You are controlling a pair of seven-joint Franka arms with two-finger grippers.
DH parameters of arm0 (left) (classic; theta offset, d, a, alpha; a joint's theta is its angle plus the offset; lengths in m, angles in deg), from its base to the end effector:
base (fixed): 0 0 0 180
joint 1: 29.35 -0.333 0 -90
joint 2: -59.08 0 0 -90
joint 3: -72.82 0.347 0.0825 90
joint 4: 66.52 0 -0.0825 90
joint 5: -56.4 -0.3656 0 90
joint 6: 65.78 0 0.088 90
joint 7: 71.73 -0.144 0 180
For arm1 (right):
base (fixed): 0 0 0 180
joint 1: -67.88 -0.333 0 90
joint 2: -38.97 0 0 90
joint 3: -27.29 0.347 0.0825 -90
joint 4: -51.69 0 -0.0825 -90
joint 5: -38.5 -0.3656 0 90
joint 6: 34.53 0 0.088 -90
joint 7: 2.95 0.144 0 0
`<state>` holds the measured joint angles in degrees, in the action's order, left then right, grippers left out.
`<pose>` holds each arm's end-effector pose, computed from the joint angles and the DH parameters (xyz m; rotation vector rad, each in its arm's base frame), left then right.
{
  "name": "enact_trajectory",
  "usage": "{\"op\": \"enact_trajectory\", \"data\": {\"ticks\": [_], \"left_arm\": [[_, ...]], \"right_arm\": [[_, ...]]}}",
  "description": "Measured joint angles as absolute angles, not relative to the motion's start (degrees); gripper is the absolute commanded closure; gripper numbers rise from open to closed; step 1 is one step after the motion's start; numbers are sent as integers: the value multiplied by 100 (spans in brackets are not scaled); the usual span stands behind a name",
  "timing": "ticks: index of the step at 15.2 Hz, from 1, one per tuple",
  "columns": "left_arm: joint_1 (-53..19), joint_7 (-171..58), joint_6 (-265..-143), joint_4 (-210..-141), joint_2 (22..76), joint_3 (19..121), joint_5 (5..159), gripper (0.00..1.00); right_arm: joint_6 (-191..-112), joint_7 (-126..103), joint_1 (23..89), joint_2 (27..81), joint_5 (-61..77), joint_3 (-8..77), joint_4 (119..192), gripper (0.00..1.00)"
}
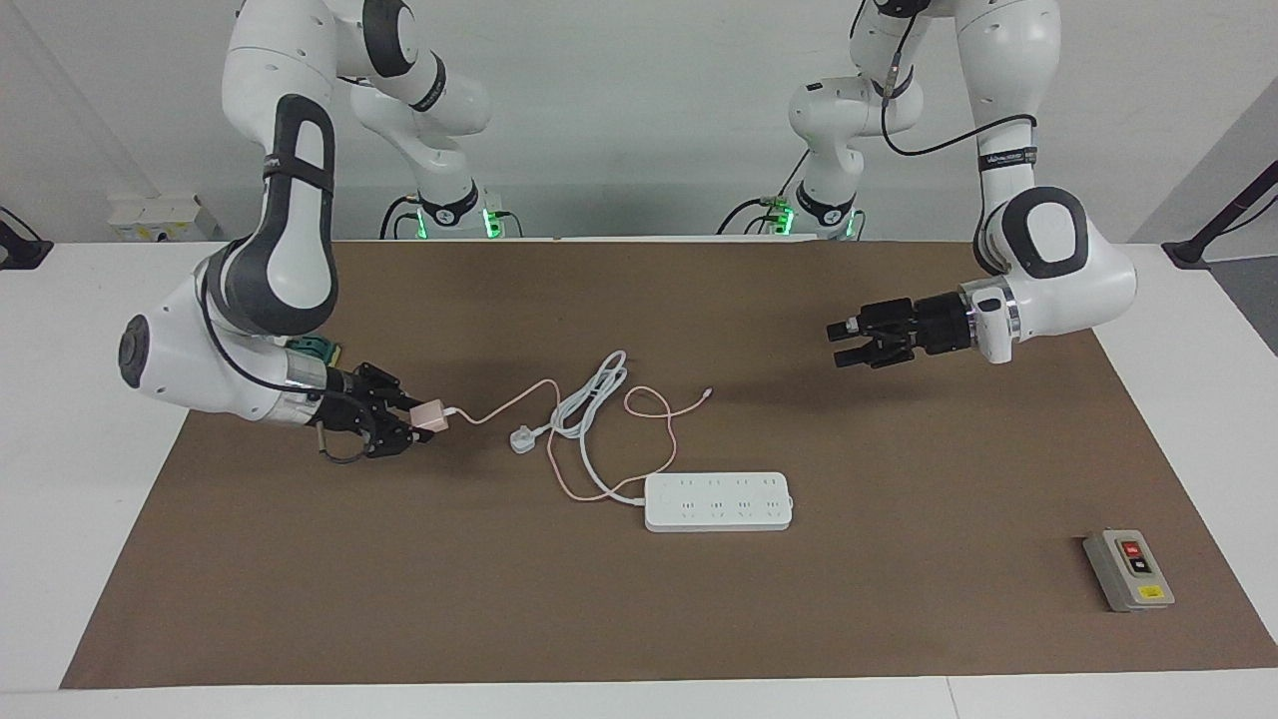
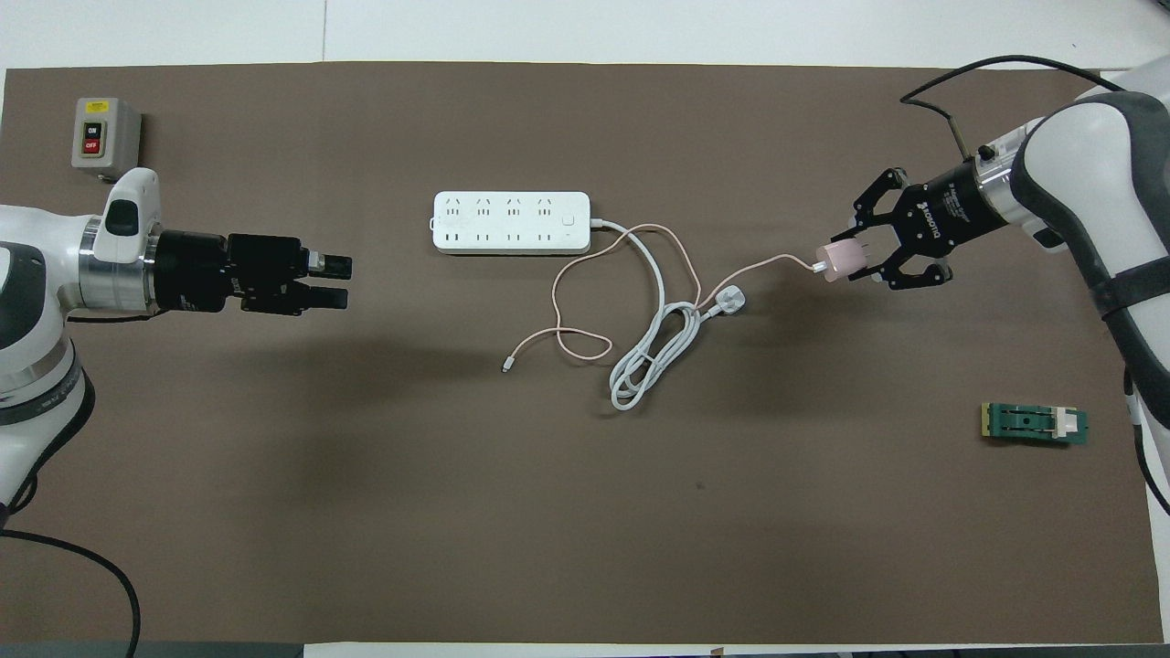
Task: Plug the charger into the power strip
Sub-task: 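Carry the charger toward the left gripper with the right gripper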
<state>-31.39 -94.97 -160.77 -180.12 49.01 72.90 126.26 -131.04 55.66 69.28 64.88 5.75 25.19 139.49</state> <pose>0.5537 -0.1071 0.4317 1.9133 0.0956 -0.1865 0.6468 0.0359 0.3924 -2.2102 1.5728 0.7090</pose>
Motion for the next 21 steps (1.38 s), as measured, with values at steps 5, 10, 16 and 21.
{"op": "enact_trajectory", "data": {"ticks": [5,10,16,21], "left_arm": [[-3261,-10120,-15987,-18359,4812,7277,13516,0],[-3130,-10837,-15976,-18381,4462,7184,14359,0],[-2518,-11109,-16076,-18373,4351,7178,14935,0],[-2236,-11125,-16182,-18377,4349,7180,14996,0]], "right_arm": [[-13108,6933,6138,6413,421,2567,13422,100],[-13589,7936,5360,6416,356,2578,13220,100],[-14515,8981,4489,6438,323,2581,13216,100],[-15196,9678,4029,6473,321,2581,13216,100]]}}
